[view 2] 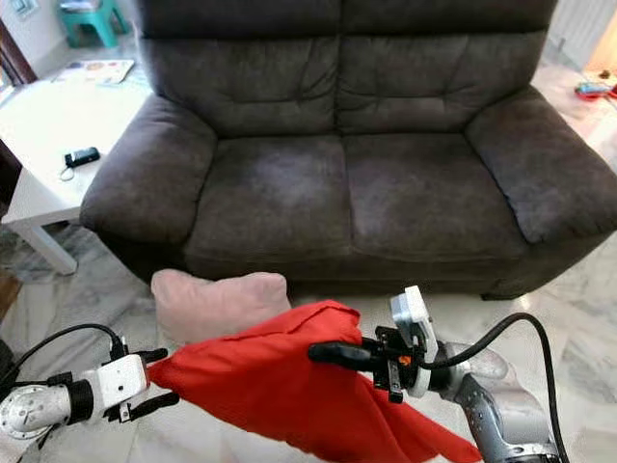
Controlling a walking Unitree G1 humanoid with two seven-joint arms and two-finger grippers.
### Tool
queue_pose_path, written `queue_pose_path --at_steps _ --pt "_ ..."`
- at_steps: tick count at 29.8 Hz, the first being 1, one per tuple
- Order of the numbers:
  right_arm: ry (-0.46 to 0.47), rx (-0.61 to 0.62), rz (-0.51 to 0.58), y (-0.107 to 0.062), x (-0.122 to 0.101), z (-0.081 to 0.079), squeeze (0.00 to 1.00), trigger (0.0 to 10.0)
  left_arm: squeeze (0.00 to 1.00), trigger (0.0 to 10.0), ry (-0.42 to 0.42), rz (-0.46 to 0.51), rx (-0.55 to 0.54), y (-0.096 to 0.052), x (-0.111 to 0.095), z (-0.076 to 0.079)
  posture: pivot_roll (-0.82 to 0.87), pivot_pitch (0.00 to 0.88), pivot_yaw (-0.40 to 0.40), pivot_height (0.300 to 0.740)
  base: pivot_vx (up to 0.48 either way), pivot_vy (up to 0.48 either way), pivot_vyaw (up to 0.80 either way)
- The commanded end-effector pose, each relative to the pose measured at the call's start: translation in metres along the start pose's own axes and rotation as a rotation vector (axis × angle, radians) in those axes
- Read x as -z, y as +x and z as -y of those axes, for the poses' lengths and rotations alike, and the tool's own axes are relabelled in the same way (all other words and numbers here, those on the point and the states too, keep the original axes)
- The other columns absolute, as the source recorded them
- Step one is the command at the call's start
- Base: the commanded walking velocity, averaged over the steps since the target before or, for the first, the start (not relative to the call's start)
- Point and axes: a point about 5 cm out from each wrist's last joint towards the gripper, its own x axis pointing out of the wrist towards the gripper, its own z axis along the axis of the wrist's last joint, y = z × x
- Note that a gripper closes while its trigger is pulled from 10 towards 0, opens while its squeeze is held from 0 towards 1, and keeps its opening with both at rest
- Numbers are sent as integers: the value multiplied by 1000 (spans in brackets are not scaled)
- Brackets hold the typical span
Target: Move the pillow to the sofa from floor
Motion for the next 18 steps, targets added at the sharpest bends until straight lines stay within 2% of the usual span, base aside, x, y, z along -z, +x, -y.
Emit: queue_pose_path --at_steps 1,10,18 --pt "-80 -90 65 7 -18 -7 0 10000 0 10000 -19 -10 18 -1 5 3 -10 122 -10 740 0 0 0" --pt "-82 -91 60 3 -20 -9 0 10000 0 10000 -21 -28 27 -1 10 7 -13 128 -15 740 0 0 0" --pt "-88 -105 55 4 -22 -10 0 10000 0 10000 -108 -114 109 -3 27 17 -18 133 -19 740 0 0 0"
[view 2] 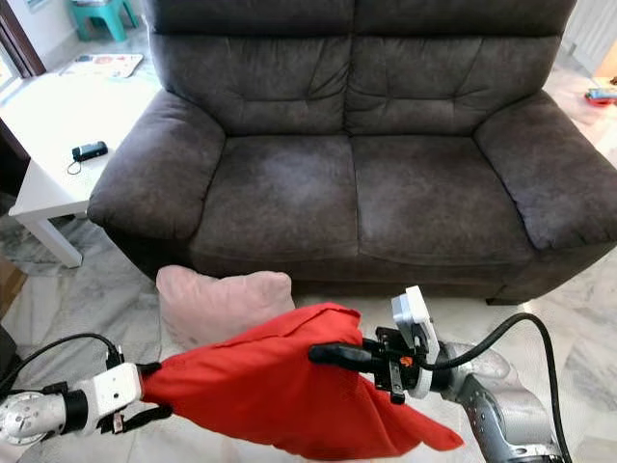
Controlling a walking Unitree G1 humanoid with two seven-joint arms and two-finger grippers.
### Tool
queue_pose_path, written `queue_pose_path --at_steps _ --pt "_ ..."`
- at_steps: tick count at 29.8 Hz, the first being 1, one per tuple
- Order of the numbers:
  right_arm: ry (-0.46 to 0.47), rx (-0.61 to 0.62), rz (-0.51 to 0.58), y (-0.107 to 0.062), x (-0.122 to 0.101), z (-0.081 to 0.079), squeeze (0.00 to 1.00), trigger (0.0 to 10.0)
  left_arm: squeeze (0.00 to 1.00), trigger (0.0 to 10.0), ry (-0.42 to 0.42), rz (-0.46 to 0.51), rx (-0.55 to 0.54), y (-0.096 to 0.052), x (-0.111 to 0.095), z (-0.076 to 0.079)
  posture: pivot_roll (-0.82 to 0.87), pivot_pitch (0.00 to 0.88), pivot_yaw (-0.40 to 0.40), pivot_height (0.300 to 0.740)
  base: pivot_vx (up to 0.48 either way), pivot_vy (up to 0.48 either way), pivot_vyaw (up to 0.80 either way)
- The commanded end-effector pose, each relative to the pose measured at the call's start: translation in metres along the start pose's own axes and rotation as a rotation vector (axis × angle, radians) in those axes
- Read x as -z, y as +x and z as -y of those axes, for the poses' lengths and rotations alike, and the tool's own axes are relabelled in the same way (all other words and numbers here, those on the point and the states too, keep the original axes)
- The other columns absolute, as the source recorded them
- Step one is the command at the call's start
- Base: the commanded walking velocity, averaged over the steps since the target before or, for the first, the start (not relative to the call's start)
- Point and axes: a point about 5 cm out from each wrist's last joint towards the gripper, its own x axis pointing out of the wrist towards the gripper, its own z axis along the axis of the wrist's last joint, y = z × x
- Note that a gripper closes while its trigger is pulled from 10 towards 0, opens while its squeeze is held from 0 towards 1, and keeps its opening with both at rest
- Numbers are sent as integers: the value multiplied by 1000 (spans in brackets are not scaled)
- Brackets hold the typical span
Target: Move the pillow to the sofa from floor
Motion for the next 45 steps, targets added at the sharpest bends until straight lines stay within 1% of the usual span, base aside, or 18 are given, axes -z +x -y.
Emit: queue_pose_path --at_steps 1,3,7,9,12,13,18,19,20,27,34,45 --pt "-84 -93 60 5 -19 -8 0 10000 0 10000 -43 -38 47 0 7 6 -20 134 -19 740 0 0 0" --pt "-84 -91 60 5 -20 -8 0 10000 0 10000 -63 -41 60 1 8 7 -20 134 -19 740 0 0 0" --pt "-84 -88 60 4 -20 -8 0 10000 0 10000 -57 -39 46 5 7 8 -22 135 -20 740 0 0 0" --pt "-84 -89 60 5 -20 -8 0 10000 0 10000 -44 -38 23 8 7 7 -22 135 -22 740 0 0 0" --pt "-86 -89 62 5 -21 -9 0 10000 0 10000 -31 -11 -57 12 2 0 -25 135 -21 740 0 0 0" --pt "-87 -89 63 5 -21 -9 0 10000 0 10000 -36 -3 -64 13 0 0 -25 135 -21 740 0 0 0" --pt "-88 -87 64 6 -21 -8 0 10000 0 10000 -52 13 -49 20 -2 4 -27 135 -20 740 0 0 0" --pt "-87 -87 65 6 -21 -8 0 10000 0 8941 -54 18 -40 22 -3 7 -27 135 -20 740 0 0 0" --pt "-86 -87 66 6 -21 -8 0 10000 0 0 -57 20 -35 24 -3 8 -26 135 -21 740 0 0 0" --pt "-87 -85 65 5 -22 -9 0 10000 0 0 -64 22 -18 28 -4 12 -31 135 -21 740 0 0 0" --pt "-86 -78 66 5 -21 -8 0 10000 0 0 -68 10 -39 25 -1 9 -28 132 -19 740 0 0 0" --pt "-84 -64 69 6 -19 -6 0 10000 0 0 -78 19 -66 24 -1 7 -27 128 -19 740 0 0 0"
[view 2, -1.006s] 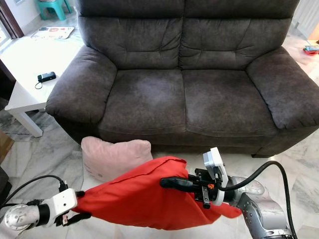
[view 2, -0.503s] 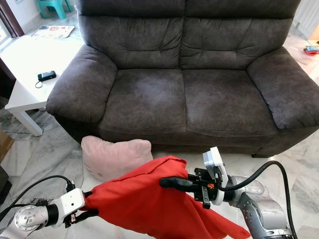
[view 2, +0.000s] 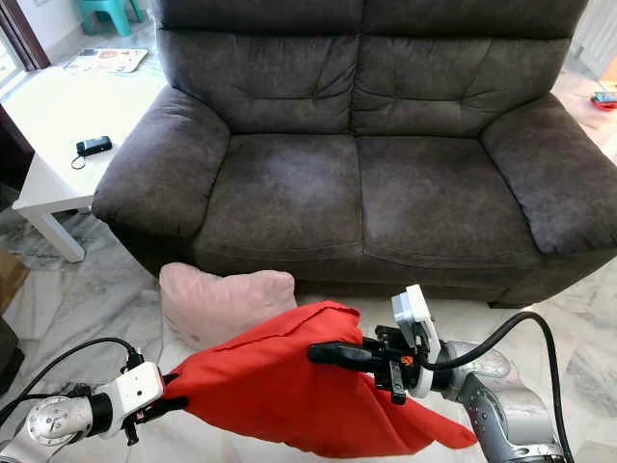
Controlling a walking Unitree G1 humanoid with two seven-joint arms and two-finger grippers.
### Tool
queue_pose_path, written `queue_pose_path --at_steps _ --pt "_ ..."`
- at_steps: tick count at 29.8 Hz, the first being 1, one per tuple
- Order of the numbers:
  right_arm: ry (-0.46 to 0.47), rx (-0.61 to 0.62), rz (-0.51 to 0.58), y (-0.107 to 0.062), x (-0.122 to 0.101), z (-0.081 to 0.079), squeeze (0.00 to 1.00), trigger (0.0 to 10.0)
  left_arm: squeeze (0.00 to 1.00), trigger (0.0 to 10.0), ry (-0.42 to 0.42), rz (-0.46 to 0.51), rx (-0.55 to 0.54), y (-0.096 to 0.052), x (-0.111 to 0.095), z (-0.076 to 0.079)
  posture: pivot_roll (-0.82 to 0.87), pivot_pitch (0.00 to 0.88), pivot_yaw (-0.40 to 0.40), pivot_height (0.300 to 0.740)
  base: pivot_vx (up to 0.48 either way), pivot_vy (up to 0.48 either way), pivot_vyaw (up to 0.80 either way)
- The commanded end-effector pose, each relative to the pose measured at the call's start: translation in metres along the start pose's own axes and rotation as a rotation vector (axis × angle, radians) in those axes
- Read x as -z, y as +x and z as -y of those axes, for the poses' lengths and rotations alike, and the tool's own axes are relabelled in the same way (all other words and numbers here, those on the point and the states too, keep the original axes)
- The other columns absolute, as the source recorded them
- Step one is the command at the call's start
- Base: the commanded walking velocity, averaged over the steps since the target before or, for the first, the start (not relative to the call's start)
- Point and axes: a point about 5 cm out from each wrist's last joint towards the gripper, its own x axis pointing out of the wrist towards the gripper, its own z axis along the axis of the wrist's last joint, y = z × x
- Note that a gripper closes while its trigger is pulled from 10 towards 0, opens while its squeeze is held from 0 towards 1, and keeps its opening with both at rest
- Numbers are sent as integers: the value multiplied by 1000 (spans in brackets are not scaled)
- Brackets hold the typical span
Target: Move the pillow to the sofa from floor
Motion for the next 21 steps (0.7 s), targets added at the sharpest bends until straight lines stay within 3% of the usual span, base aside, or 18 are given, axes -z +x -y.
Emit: queue_pose_path --at_steps 1,14,19,20,21 --pt "-86 -59 67 5 -18 -5 0 10000 0 0 -13 -9 -8 -2 3 1 -27 128 -19 740 0 0 0" --pt "-81 -47 74 6 -15 -5 0 10000 0 0 -47 37 -84 3 -6 -8 -28 123 -17 740 0 0 0" --pt "-115 71 57 5 -8 5 0 10000 0 0 -84 113 -208 4 -20 -25 -28 126 -17 740 0 0 0" --pt "-133 132 55 5 -5 11 0 10000 0 1451 -94 150 -258 5 -27 -32 -27 127 -18 740 0 0 0" --pt "-143 166 55 5 -4 14 0 10000 0 1451 -99 170 -286 6 -30 -35 -27 127 -18 740 0 0 0"
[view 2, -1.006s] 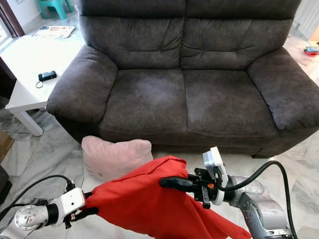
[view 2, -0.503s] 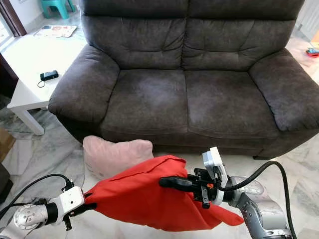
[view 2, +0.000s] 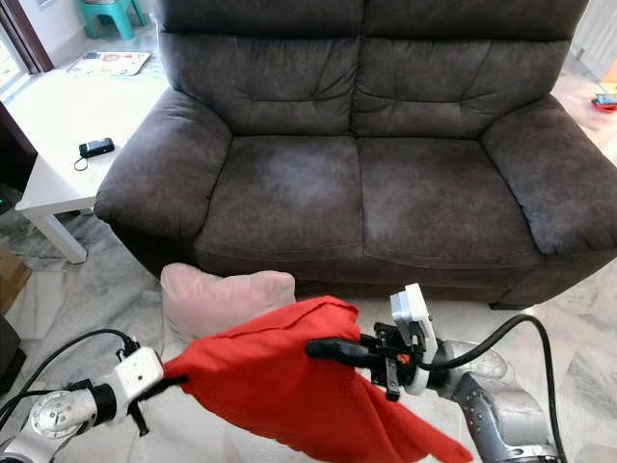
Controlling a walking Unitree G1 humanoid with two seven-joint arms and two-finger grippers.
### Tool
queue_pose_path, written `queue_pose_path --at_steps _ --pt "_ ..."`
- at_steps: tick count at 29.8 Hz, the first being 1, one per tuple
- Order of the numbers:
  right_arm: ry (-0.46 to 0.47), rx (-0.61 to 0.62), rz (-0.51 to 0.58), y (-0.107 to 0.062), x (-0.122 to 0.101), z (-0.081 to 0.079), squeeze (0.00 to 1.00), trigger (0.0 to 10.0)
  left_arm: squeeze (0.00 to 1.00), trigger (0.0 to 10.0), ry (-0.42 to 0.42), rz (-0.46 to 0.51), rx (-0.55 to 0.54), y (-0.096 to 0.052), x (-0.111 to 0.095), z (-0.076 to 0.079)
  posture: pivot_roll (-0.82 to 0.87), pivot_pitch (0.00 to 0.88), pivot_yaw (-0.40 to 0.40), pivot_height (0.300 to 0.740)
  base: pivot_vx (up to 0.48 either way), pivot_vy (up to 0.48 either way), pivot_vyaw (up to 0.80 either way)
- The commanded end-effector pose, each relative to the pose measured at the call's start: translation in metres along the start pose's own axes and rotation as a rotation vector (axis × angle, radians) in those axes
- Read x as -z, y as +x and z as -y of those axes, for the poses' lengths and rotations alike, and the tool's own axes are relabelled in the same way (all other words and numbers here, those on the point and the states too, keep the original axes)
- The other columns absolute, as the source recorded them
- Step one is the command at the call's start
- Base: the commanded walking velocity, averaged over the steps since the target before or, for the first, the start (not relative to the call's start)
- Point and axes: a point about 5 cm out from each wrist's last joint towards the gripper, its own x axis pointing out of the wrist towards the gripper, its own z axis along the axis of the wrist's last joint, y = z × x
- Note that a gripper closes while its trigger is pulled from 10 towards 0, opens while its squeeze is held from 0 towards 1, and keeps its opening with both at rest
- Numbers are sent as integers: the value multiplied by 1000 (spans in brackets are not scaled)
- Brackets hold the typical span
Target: Move the pillow to the sofa from floor
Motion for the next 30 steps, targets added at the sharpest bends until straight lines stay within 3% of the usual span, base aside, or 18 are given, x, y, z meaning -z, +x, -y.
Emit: queue_pose_path --at_steps 1,3,9,11,12,14,16,23,30 --pt "-91 147 14 0 -4 14 0 10000 0 10000 -32 134 -137 8 -27 -20 -25 129 -17 740 0 0 0" --pt "-98 181 6 0 -2 17 0 10000 0 10000 -43 154 -150 9 -31 -22 -25 129 -17 740 0 0 0" --pt "-195 461 -28 -1 10 37 0 10000 0 10000 -123 307 -253 22 -65 -28 -30 133 -14 740 0 0 0" --pt "-251 659 -7 -6 8 52 0 10000 0 10000 -138 330 -254 27 -74 -25 -31 138 -11 740 0 0 0" --pt "-251 659 -7 -6 8 52 0 10000 0 10000 -138 330 -254 27 -74 -25 -31 138 -11 740 0 0 0" --pt "-297 853 10 -16 4 64 0 10000 0 10000 -142 327 -241 28 -75 -22 -29 142 -7 740 0 0 0" --pt "-320 935 13 -21 2 69 0 10000 0 10000 -140 317 -248 29 -75 -21 -29 142 -7 740 0 0 0" --pt "-295 991 133 -4 8 66 0 10000 0 10000 -221 365 -376 38 -92 -22 -23 149 -7 740 0 0 0" --pt "-262 978 176 13 21 56 0 10000 0 10000 -236 409 -519 48 -112 -28 -36 145 -8 740 0 0 0"
